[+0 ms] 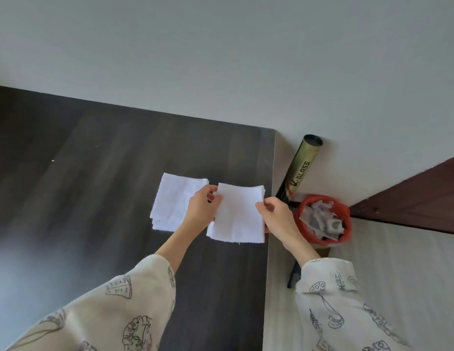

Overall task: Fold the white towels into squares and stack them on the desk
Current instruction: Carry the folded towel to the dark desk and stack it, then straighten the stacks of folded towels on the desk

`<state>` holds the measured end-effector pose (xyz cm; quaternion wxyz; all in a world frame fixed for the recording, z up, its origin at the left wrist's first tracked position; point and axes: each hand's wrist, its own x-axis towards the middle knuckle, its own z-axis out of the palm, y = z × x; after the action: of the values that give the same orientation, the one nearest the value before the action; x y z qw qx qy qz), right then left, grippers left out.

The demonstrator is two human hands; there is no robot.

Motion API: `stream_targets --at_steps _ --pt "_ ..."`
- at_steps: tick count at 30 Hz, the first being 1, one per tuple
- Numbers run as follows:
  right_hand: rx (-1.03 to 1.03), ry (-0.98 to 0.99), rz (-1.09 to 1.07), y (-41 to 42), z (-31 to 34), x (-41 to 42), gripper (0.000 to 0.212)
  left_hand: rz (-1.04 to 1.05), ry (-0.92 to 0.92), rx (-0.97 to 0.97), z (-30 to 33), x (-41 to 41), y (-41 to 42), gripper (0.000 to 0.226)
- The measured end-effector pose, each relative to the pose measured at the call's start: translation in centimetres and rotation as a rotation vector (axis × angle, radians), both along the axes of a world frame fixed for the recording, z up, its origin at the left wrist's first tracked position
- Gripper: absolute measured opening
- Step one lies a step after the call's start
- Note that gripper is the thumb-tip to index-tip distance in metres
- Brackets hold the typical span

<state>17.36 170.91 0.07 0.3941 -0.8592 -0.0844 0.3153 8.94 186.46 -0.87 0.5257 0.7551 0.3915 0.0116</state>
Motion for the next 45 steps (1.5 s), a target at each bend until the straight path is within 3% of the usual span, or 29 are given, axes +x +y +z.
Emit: stream_targets --at_steps 9,14,17,22,25,29,34,45 --pt "-0.129 -0.047 0.030 1.1 -3.3 2.9 0.015 -0.024 0.159 0.221 -3.3 3.2 0.2 0.029" --pt "-0.101 -0.019 0.008 1.0 -3.4 2.9 0.019 0.057 0.144 0.329 -3.4 2.4 -0.7 0.030" --pt "-0.076 -0.034 -0.105 0.9 -2.6 2.8 0.032 0.008 0.232 0.242 -3.5 2.2 -1.3 0.038" --pt "0.044 0.499 -0.306 1.9 -4.2 2.6 0.058 0.030 0.384 -0.127 -4.7 3.1 -1.3 0.045" --pt "0.084 0.646 -0.371 2.6 -5.4 2.8 0.065 0.040 0.369 -0.275 -5.2 3.3 -1.0 0.044" --pt "0.073 0.709 -0.344 3.3 -5.5 2.7 0.066 0.029 0.339 -0.339 -4.9 3.0 -0.9 0.025" --pt "0.113 0.744 -0.336 3.0 -5.7 3.1 0.068 -0.008 0.356 -0.349 -4.9 2.5 -0.3 0.052" --pt "0.178 0.819 -0.413 3.8 -6.1 2.9 0.071 0.080 0.272 -0.518 -4.5 2.4 0.0 0.051"
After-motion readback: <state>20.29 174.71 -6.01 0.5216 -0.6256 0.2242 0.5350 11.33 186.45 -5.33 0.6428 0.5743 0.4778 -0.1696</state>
